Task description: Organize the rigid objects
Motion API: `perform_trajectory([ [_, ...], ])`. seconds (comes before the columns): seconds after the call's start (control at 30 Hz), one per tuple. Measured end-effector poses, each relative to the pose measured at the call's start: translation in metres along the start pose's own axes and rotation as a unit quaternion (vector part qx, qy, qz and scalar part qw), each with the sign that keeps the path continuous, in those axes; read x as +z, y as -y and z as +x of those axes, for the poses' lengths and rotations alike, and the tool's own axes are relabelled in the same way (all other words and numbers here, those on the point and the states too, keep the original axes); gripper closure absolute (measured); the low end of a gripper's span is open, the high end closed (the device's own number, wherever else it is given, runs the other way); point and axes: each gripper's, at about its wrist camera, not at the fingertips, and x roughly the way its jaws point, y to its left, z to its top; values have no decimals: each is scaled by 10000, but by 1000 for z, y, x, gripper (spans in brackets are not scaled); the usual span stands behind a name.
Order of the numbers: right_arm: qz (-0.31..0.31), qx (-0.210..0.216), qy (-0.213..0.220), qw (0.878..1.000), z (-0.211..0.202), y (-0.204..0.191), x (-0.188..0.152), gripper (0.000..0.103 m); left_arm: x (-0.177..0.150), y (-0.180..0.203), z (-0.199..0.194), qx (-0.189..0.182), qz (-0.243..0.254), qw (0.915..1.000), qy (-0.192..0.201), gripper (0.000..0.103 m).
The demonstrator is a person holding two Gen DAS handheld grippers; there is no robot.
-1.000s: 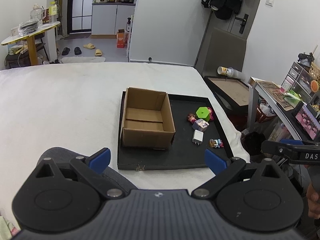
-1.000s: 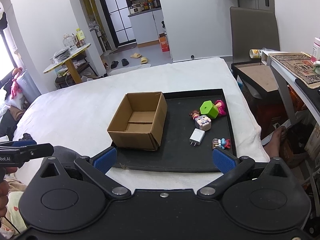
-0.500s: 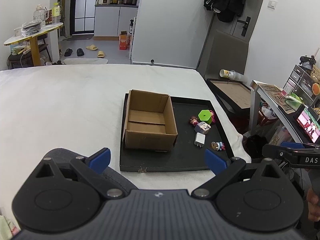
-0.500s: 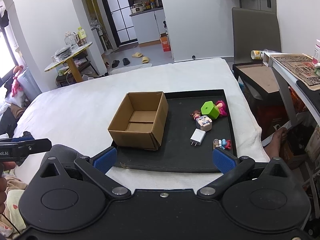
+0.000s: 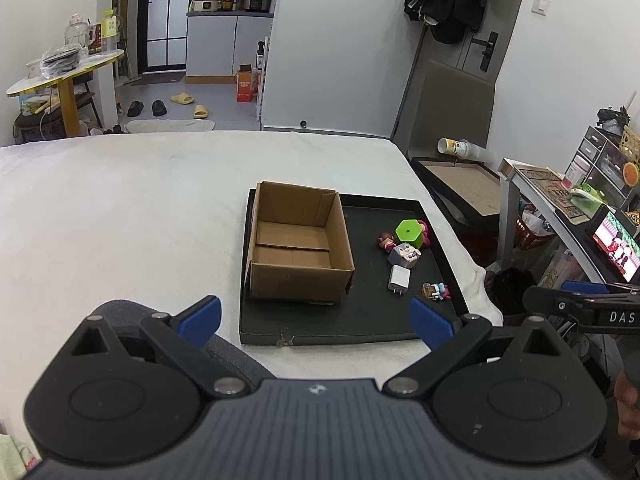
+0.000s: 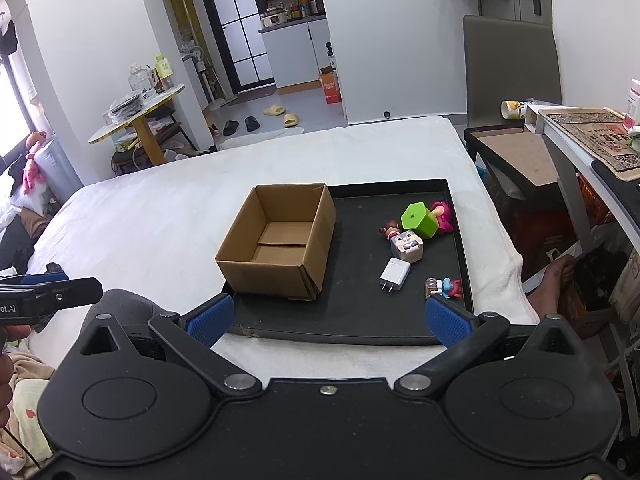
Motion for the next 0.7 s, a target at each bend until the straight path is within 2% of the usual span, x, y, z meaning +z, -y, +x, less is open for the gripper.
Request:
perform_trajectory([
  [0.7,24,-16,-106,9999,15,2,1,0,6,-8,18,31,-35,10000,-38,3],
])
